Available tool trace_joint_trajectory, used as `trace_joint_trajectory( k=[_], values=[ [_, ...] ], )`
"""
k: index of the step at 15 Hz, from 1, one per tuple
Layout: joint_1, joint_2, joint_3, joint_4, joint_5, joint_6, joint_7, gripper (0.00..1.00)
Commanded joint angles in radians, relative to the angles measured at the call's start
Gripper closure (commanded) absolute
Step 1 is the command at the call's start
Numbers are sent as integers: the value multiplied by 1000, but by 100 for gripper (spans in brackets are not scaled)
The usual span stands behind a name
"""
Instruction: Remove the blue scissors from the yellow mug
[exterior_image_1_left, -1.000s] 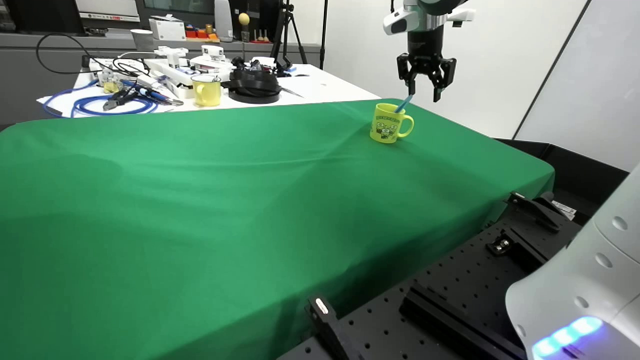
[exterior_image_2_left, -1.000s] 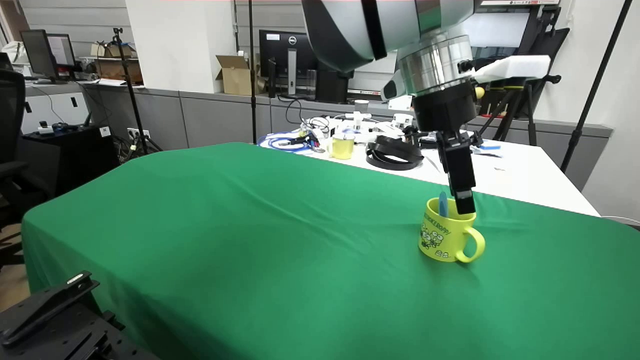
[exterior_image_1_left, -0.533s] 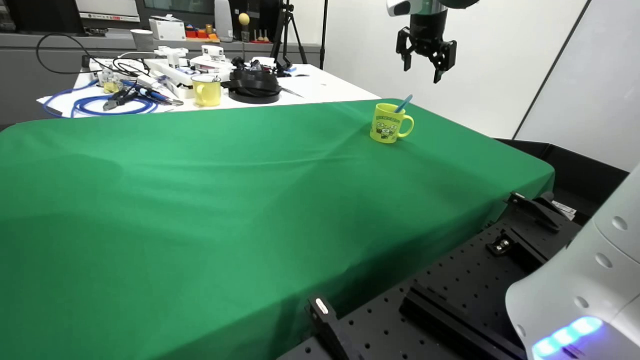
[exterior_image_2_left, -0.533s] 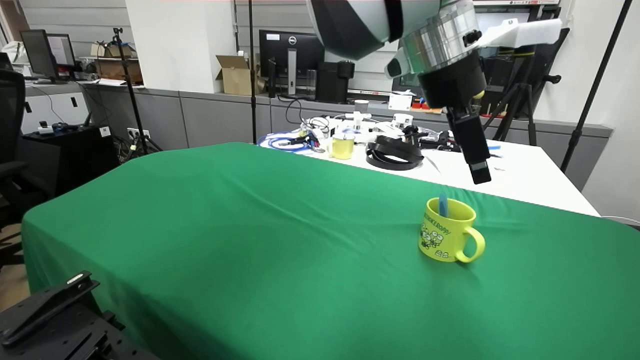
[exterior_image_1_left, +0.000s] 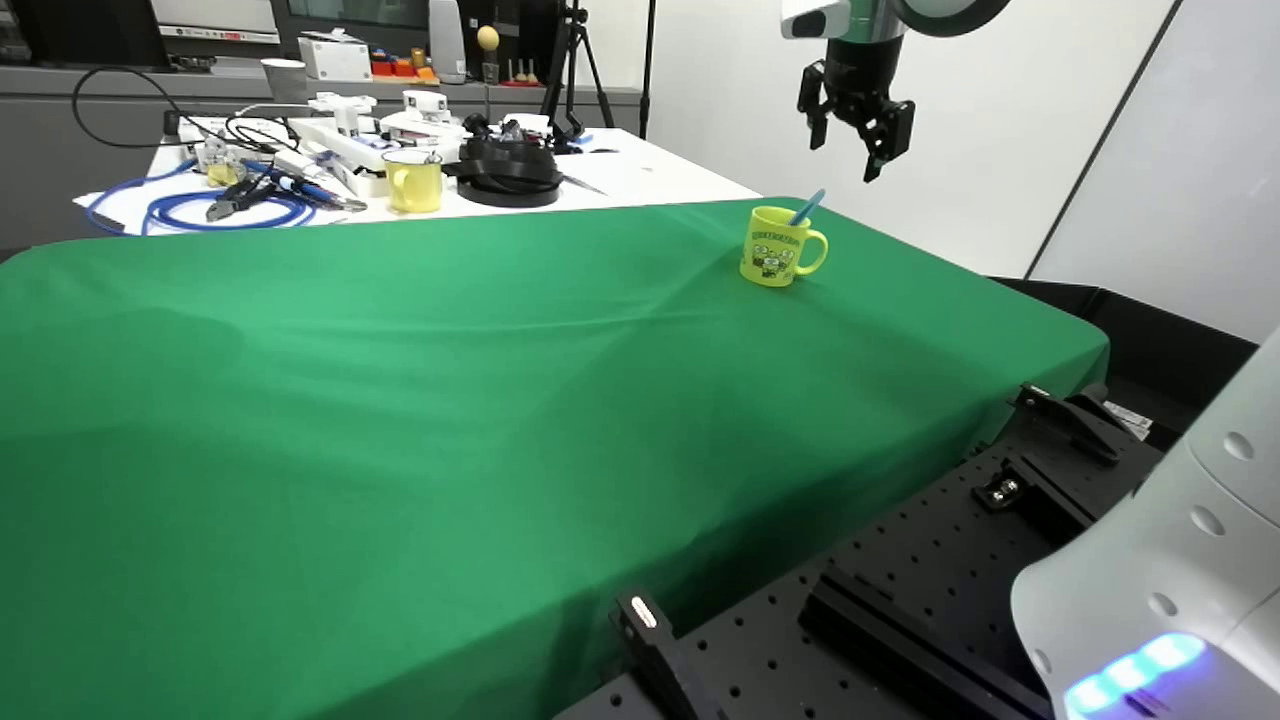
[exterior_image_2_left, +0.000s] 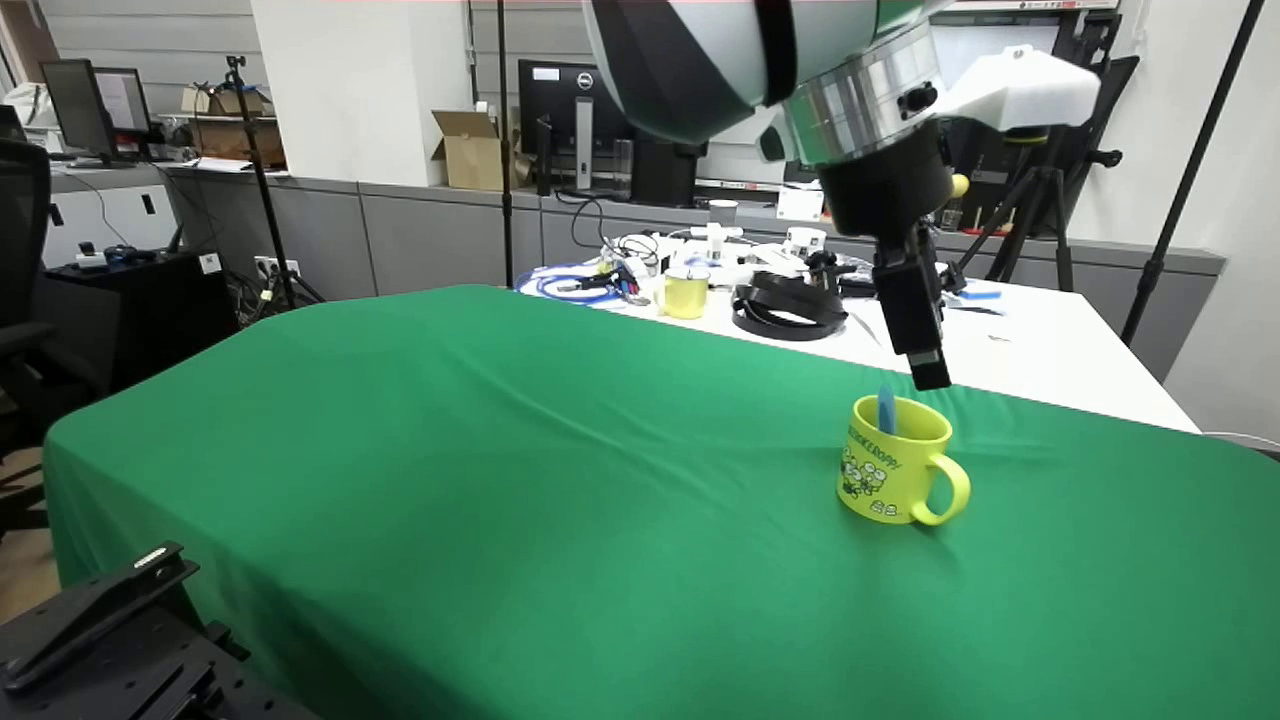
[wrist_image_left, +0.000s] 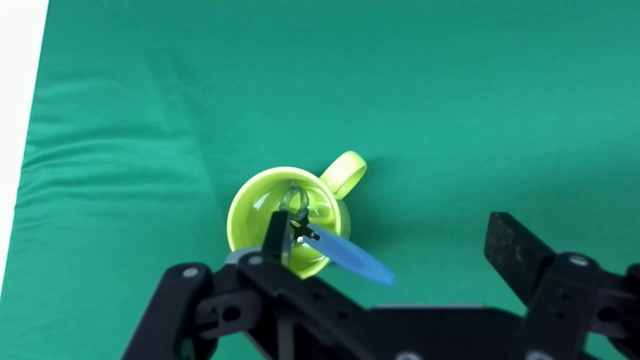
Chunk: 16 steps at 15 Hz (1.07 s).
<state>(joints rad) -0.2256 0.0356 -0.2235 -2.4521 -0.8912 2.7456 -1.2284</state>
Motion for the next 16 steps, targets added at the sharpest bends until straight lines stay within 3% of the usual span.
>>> trace_joint_trajectory(
  k=[1,12,13,14,16],
  values=[
    [-2,-8,-5,-41,-59,52,98,0],
    [1,81,-12,-22,-137,105,191,0],
    [1,88,-14,-20,-140,109,197,25],
    [1,95,-16,-18,-146,111,201,27],
    [3,102,-20,-15,-157,112,211,40]
  ],
)
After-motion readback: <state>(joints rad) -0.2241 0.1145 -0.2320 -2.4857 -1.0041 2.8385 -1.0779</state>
